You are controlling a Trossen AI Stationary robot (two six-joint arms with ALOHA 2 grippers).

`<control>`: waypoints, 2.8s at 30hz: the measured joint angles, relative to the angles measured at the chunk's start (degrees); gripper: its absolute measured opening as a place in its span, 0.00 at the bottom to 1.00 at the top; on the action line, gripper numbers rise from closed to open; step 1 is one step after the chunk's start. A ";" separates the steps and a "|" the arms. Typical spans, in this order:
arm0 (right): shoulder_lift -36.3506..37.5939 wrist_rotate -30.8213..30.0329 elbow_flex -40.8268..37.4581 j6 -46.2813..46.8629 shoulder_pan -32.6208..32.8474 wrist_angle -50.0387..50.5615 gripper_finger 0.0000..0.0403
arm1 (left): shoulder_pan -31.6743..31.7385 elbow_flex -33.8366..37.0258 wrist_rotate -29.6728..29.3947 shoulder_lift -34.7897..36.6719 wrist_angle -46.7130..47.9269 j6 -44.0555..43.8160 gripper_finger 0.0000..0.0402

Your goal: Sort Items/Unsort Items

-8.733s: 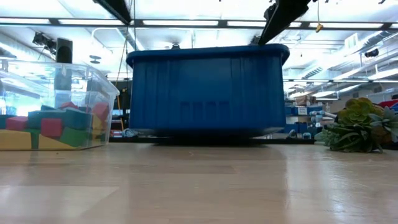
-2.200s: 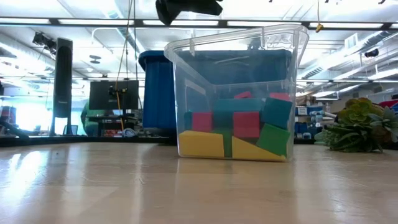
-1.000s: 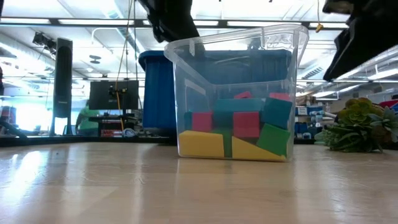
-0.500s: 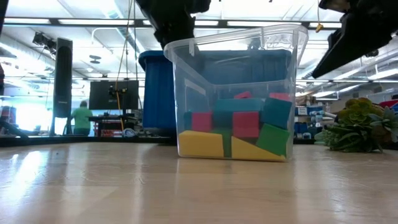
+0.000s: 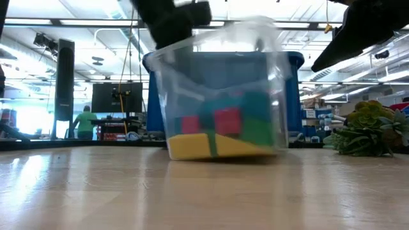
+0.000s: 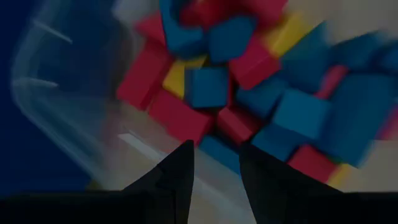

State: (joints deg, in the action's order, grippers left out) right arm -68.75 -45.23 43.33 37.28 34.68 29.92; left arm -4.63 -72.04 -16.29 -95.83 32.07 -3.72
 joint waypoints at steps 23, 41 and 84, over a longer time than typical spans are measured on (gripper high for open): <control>-0.02 0.27 0.02 -7.87 -0.74 -9.72 0.54 | -0.34 4.58 3.58 -0.03 -10.57 -4.01 0.34; -0.71 1.96 -2.12 -5.58 -2.11 -11.84 0.54 | -0.23 -10.00 -3.53 -0.32 14.70 0.27 0.34; -1.77 7.37 -8.52 -4.19 -3.63 -25.15 0.53 | 1.25 -10.29 -6.42 -0.19 24.70 -32.83 0.34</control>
State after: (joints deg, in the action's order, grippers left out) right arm -70.52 -37.86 34.81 33.08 31.05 4.77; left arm -3.38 -82.33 -22.71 -96.02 56.77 -36.54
